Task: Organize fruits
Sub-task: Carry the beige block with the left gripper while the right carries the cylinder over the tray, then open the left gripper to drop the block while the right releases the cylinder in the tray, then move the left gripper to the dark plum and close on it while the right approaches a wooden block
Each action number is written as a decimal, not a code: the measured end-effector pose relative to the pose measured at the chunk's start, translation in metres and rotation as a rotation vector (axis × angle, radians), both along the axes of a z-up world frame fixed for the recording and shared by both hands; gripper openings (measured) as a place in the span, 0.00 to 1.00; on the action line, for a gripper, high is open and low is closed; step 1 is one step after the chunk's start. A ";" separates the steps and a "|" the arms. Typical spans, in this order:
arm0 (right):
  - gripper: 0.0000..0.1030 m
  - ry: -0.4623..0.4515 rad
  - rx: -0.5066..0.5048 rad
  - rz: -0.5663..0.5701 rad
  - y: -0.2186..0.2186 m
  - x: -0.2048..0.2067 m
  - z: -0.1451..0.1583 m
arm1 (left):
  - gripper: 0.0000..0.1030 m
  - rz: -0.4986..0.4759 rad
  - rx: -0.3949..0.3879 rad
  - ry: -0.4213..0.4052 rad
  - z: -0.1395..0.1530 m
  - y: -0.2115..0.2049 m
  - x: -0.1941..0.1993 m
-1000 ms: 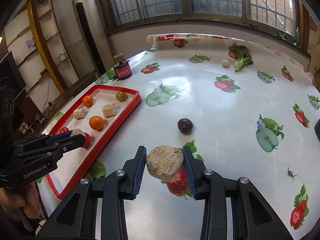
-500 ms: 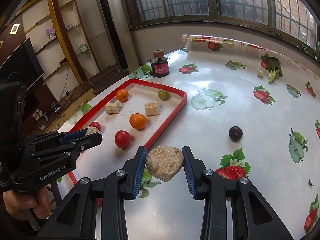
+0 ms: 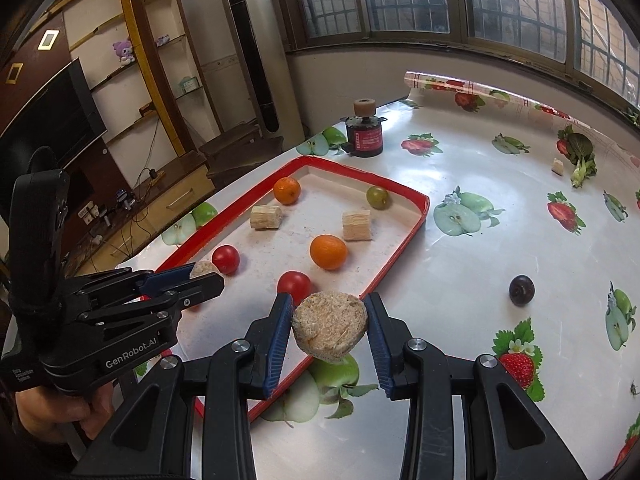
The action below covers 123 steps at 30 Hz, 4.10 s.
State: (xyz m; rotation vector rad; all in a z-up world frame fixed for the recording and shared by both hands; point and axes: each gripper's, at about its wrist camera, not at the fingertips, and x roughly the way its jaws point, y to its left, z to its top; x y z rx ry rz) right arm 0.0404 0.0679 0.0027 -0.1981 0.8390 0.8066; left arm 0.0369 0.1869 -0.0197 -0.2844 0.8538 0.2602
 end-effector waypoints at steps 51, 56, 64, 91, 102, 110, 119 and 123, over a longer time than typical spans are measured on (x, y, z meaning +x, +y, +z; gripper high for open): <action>0.39 0.101 -0.035 0.023 0.051 0.041 -0.050 | 0.32 -0.084 -0.119 0.098 -0.043 -0.024 -0.007; 0.39 0.096 -0.023 0.012 0.044 0.041 -0.044 | 0.38 -0.075 -0.107 0.086 -0.035 -0.025 -0.008; 0.39 0.061 0.013 -0.020 0.012 0.033 -0.021 | 0.38 -0.073 -0.097 0.053 -0.018 -0.031 -0.006; 0.40 0.039 0.045 -0.299 -0.170 0.011 -0.007 | 0.38 -0.256 -0.043 -0.007 0.021 -0.120 0.035; 0.43 0.037 0.036 -0.373 -0.216 -0.005 -0.010 | 0.55 -0.303 -0.042 -0.012 0.023 -0.147 0.055; 0.43 0.056 0.029 -0.397 -0.229 -0.011 -0.019 | 0.55 -0.334 -0.041 -0.008 0.024 -0.161 0.069; 0.56 0.046 -0.054 -0.379 -0.228 -0.023 -0.031 | 0.55 -0.345 -0.050 0.020 0.015 -0.169 0.095; 0.56 0.056 -0.082 -0.367 -0.227 -0.025 -0.039 | 0.55 -0.347 -0.055 0.038 0.007 -0.173 0.118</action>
